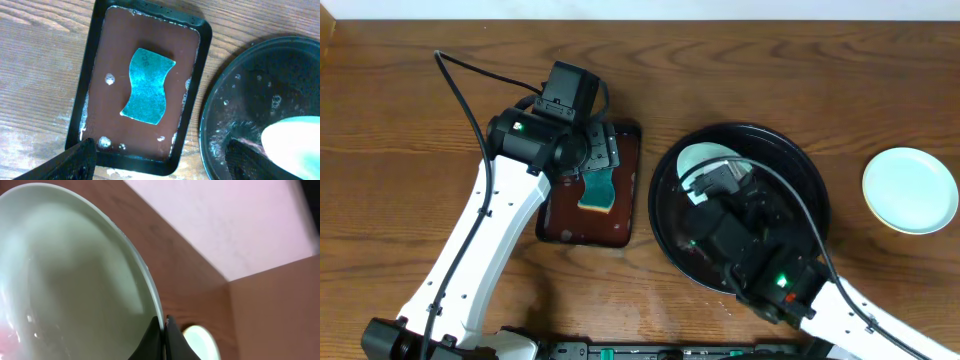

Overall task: Clean dirty plates on tray and stack at the side
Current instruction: 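Lift the second green plate with the right gripper and tilt it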

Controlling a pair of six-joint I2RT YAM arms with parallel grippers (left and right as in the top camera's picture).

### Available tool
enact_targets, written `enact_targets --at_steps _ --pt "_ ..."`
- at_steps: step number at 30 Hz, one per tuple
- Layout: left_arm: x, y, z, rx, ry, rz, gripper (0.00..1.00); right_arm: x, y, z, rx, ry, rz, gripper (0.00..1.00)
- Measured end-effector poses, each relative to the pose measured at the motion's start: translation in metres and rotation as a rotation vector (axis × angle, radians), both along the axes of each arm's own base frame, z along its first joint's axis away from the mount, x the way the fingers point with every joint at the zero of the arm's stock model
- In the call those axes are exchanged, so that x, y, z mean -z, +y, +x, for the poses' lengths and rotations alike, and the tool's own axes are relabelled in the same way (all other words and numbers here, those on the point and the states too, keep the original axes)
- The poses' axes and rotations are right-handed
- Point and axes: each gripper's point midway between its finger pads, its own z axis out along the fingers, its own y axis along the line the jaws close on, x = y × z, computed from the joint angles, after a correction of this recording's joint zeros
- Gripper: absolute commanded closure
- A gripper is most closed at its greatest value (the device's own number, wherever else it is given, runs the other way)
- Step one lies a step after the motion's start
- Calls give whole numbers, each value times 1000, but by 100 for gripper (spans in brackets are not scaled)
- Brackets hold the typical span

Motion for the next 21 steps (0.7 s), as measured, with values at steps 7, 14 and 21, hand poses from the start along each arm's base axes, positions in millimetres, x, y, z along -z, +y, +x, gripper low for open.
enact_targets --at_steps 7,14,21 --pt "0 0 0 0 0 0 17 -10 11 -9 -41 -43 -82 99" --pt "0 0 0 0 0 0 17 -23 8 -11 -13 -105 -134 99" --pt "0 0 0 0 0 0 17 -27 11 -14 -17 -124 -145 99"
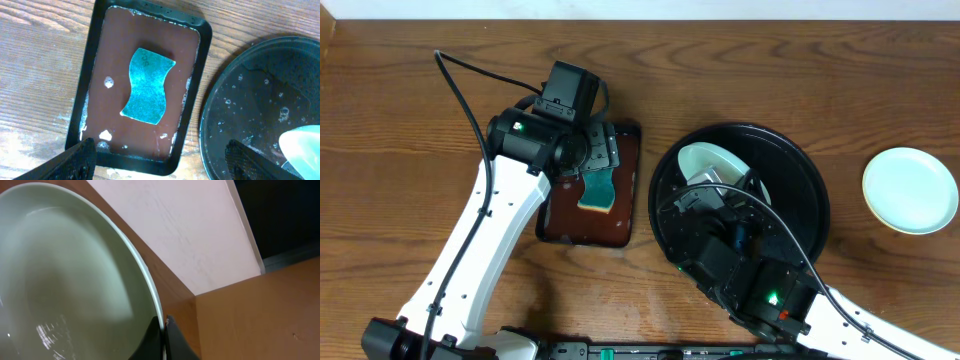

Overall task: Clean dirty plates on tray and stack at the side
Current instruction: 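Lift the second green plate with the right gripper and tilt it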

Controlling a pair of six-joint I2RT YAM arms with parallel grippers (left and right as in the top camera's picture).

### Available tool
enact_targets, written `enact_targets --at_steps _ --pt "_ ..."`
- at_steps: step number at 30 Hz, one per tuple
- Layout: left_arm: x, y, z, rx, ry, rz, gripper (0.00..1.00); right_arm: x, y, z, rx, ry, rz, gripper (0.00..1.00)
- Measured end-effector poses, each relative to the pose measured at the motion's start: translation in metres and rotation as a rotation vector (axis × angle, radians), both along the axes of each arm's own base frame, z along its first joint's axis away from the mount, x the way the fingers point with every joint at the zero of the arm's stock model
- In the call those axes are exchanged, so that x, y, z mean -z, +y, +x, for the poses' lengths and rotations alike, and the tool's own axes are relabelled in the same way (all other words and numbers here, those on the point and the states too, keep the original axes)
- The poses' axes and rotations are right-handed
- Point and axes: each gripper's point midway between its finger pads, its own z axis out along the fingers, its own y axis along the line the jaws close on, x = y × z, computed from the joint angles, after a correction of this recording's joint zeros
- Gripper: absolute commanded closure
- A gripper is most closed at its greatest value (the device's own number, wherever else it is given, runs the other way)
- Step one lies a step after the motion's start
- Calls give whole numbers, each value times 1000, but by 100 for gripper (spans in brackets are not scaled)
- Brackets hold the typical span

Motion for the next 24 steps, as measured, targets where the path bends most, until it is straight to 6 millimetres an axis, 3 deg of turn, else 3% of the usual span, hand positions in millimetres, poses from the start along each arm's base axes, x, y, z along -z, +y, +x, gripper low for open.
enact_targets --at_steps 24 --pt "0 0 0 0 0 0 17 -3 0 1 7 -14 -4 99"
